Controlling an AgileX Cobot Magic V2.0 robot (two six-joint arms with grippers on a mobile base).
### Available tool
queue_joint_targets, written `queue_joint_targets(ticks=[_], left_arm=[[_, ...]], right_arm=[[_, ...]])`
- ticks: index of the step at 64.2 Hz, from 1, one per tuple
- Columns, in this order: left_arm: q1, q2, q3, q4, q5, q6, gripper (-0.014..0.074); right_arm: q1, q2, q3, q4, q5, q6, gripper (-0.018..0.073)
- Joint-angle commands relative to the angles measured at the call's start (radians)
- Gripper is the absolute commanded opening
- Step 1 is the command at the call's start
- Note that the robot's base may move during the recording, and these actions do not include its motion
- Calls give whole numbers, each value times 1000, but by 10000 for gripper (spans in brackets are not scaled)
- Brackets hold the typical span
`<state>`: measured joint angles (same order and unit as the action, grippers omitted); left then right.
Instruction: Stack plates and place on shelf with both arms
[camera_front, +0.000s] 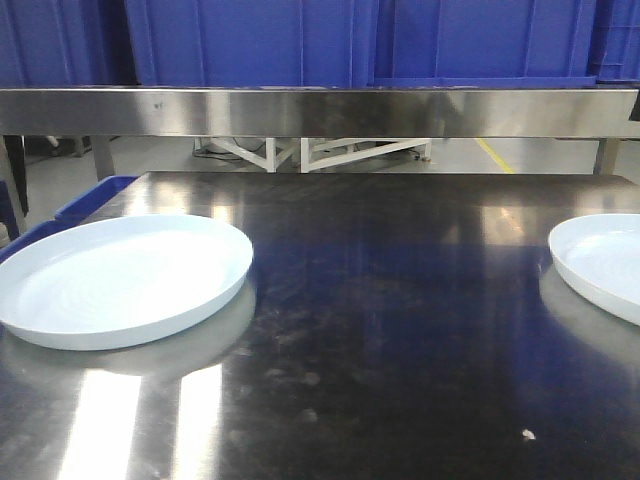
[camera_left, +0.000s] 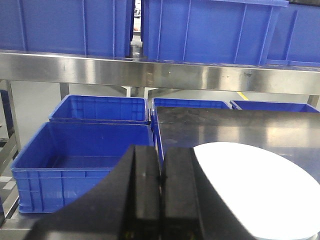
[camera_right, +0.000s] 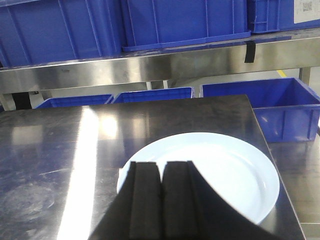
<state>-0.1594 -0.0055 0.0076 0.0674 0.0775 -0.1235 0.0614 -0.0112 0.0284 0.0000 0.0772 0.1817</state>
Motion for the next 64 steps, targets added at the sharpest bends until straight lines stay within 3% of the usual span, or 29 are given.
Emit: queue_joint_targets(ticks=[1, 11, 17, 30, 42, 50, 64], left_arm=[[-2, -22, 3, -6, -100, -2, 83], [-2, 11, -36, -6, -90, -2, 83], [-2, 102, -168, -9, -23, -2, 83], [-2, 510, -719, 57, 427, -2, 83], [-21, 801, -1058, 133, 699, 0, 83], [-54, 896, -1127, 167, 764, 0, 83], [-67, 953, -1134, 199, 718, 0, 83]], right_arm=[[-5, -18, 1, -6, -89, -3, 22], [-5, -18, 1, -6, -89, -3, 22], [-5, -18, 1, -6, -89, -3, 22], [-5, -18, 1, -6, -89, -3, 22], [-5, -18, 1, -6, -89, -3, 22], [-5, -18, 1, -6, -89, -3, 22], [-5, -18, 1, -6, -89, -3, 22]])
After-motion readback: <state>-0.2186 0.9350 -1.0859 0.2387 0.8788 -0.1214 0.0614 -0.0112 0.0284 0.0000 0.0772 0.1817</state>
